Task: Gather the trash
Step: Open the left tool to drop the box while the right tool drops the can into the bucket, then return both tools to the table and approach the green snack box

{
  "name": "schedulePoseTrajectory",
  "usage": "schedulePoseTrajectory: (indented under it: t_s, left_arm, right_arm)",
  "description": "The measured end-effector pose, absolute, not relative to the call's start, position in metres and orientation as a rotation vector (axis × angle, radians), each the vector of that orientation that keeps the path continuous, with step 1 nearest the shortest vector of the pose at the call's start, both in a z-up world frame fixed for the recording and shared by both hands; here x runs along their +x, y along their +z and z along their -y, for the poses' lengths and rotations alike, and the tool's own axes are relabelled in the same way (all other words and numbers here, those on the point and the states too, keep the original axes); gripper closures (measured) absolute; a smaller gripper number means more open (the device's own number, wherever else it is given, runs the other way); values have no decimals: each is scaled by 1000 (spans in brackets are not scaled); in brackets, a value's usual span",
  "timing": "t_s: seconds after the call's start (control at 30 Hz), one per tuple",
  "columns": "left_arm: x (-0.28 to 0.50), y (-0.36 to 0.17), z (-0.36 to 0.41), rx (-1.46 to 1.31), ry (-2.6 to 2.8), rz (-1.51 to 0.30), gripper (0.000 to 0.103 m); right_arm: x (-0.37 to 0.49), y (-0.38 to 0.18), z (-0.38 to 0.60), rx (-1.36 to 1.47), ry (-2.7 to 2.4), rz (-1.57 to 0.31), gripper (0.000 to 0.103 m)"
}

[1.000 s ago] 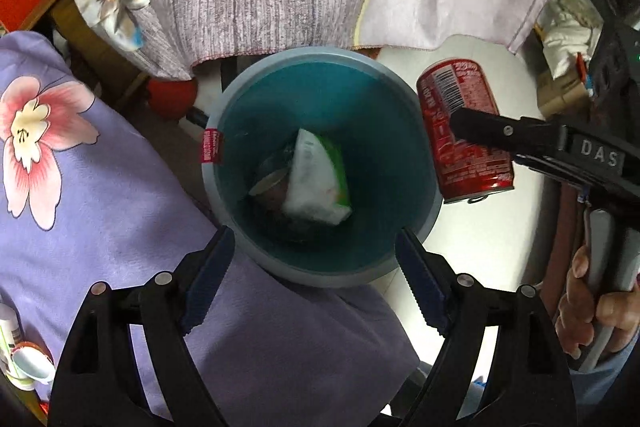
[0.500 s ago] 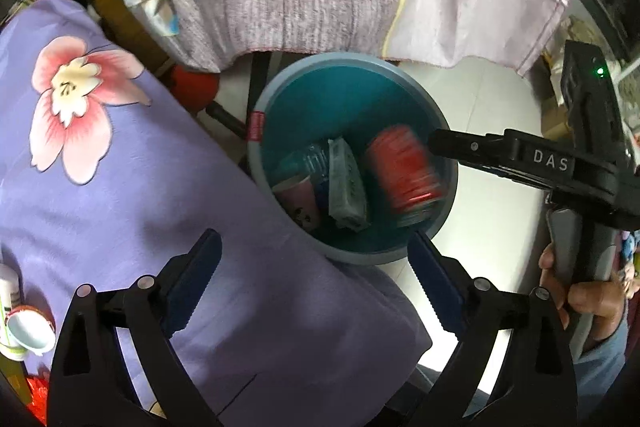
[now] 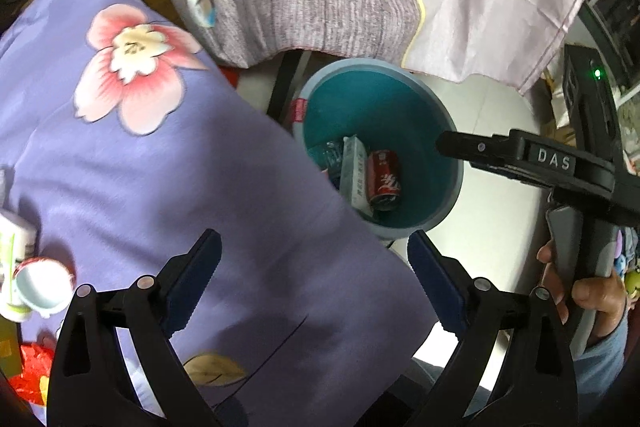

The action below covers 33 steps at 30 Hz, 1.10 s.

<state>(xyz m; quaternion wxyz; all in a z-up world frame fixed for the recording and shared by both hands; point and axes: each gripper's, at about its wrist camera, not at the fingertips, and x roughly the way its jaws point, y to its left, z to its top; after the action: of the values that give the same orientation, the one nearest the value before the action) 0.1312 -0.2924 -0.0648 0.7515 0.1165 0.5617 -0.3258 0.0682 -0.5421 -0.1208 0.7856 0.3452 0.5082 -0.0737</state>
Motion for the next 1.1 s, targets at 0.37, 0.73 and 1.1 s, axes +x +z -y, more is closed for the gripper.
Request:
schedulePoseTrajectory:
  t_s: [0.37,0.73,1.1]
  left_arm:
    - [125,-45,187,172,-565,-1178,9]
    - [122,-37,55,43,-398,-1151,9]
    - [131,-24,-63,-58,-213,-1087,9]
  right_arm:
    - [93,-95,450,638,-15,-1121,20]
    - [128,-68,329,475,149,-1175,20]
    - [163,-40,236,355,257,-1187,20]
